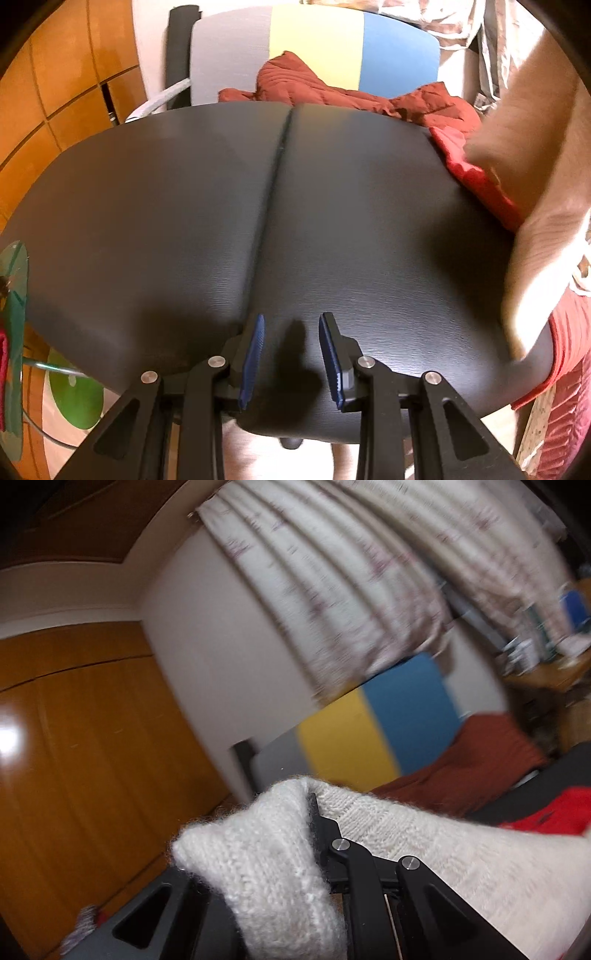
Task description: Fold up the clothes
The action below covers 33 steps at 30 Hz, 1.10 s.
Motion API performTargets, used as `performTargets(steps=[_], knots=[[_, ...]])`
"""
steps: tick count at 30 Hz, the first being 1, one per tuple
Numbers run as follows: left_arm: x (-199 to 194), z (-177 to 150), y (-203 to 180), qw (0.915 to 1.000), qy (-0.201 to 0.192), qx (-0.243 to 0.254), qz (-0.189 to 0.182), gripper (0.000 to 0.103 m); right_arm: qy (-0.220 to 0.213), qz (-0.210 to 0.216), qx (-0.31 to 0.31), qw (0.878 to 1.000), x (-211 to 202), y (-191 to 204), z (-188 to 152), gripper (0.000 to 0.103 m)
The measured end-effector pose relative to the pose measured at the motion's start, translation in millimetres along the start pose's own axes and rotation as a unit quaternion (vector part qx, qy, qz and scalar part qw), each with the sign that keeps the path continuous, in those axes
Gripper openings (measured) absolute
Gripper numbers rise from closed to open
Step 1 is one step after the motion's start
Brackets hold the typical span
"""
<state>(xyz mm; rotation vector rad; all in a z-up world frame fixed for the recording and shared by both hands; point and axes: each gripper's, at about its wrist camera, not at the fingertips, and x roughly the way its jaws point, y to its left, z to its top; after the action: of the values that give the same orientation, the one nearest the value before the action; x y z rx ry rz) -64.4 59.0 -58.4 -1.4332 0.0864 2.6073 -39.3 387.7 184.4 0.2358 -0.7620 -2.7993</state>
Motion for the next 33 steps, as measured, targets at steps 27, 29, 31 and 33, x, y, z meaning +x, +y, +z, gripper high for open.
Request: performTargets(steps=[27, 29, 31, 33], knots=[[-43.8, 69.0, -76.0, 0.9924, -0.057, 0.085, -0.068, 0.031, 0.159, -0.214, 0.150, 0.952, -130.0, -151.8, -183.2, 0.082], [-37.2, 76.5, -97.3, 0.9894, -0.057, 0.115, -0.069, 0.031, 0.117, -0.237, 0.210, 0.941, -147.3, -191.9, -175.0, 0.084], [-28.0, 83.1, -117.6, 0.9863, -0.053, 0.142, -0.065, 0.031, 0.074, -0.259, 0.269, 0.925, -164.7, -232.0, -166.8, 0.084], [-11.8, 85.8, -128.5, 0.9853, -0.039, 0.157, -0.053, 0.031, 0.037, -0.275, 0.316, 0.907, -175.6, -266.2, -160.9, 0.084]])
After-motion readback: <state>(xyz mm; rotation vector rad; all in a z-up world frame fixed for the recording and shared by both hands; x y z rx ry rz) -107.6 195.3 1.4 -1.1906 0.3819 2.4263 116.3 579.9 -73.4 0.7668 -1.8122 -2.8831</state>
